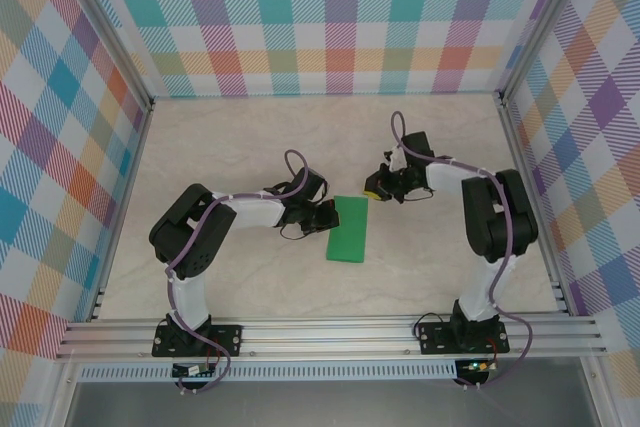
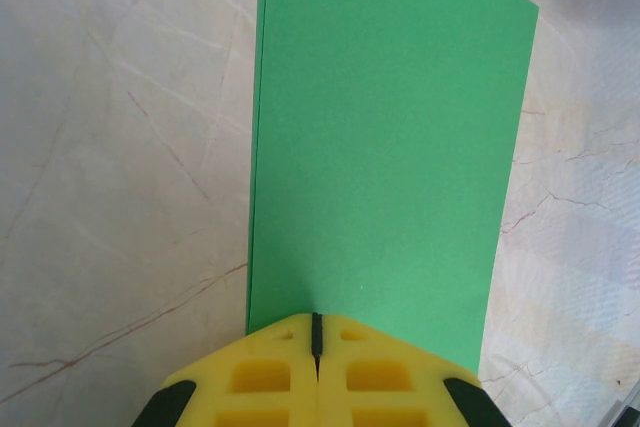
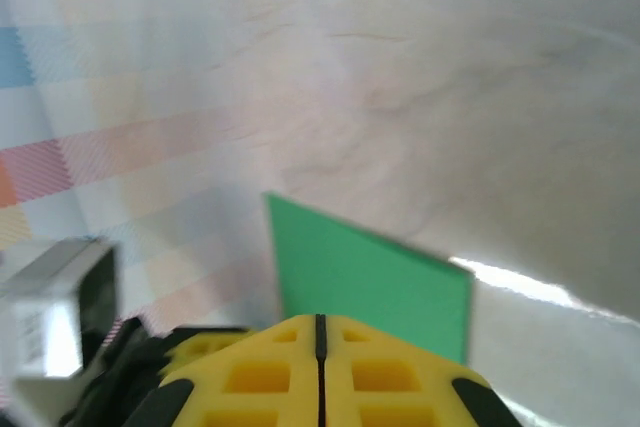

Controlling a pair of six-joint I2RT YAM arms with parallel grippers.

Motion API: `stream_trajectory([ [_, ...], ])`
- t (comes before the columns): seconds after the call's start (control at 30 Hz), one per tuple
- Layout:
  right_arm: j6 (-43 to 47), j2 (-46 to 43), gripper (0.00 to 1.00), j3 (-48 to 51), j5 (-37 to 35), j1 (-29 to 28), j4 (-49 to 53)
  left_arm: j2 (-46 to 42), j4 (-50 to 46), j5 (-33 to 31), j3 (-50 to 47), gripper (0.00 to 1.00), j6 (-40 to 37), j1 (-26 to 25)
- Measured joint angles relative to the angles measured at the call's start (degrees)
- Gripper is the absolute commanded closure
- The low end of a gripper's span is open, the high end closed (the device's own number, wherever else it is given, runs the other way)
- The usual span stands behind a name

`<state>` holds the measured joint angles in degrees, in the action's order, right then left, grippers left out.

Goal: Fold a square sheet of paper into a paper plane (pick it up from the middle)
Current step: Fold the square sheet of paper in half at the center of the table.

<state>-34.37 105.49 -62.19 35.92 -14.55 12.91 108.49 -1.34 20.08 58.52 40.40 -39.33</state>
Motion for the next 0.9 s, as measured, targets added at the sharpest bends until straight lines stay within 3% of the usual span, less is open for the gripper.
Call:
stream_trajectory([
  [0.2,-1.79,-9.57,0.9,8.83,1.55,-0.46,-3.58,0.0,0.02,-0.02,0.0,1.0,0.0,-0.02],
  [0.5,-5.92,-12.76,0.93,24.13,1.64,-7.08,-9.09,-0.02,0.07,-0.02,-0.09,1.0,0.0,-0.02],
  [0.9,-6.75,-11.8,0.94,28.22,-0.33,-10.23,-13.57,-0.11,0.26,-0.04,-0.24,1.0,0.0,-0.02],
])
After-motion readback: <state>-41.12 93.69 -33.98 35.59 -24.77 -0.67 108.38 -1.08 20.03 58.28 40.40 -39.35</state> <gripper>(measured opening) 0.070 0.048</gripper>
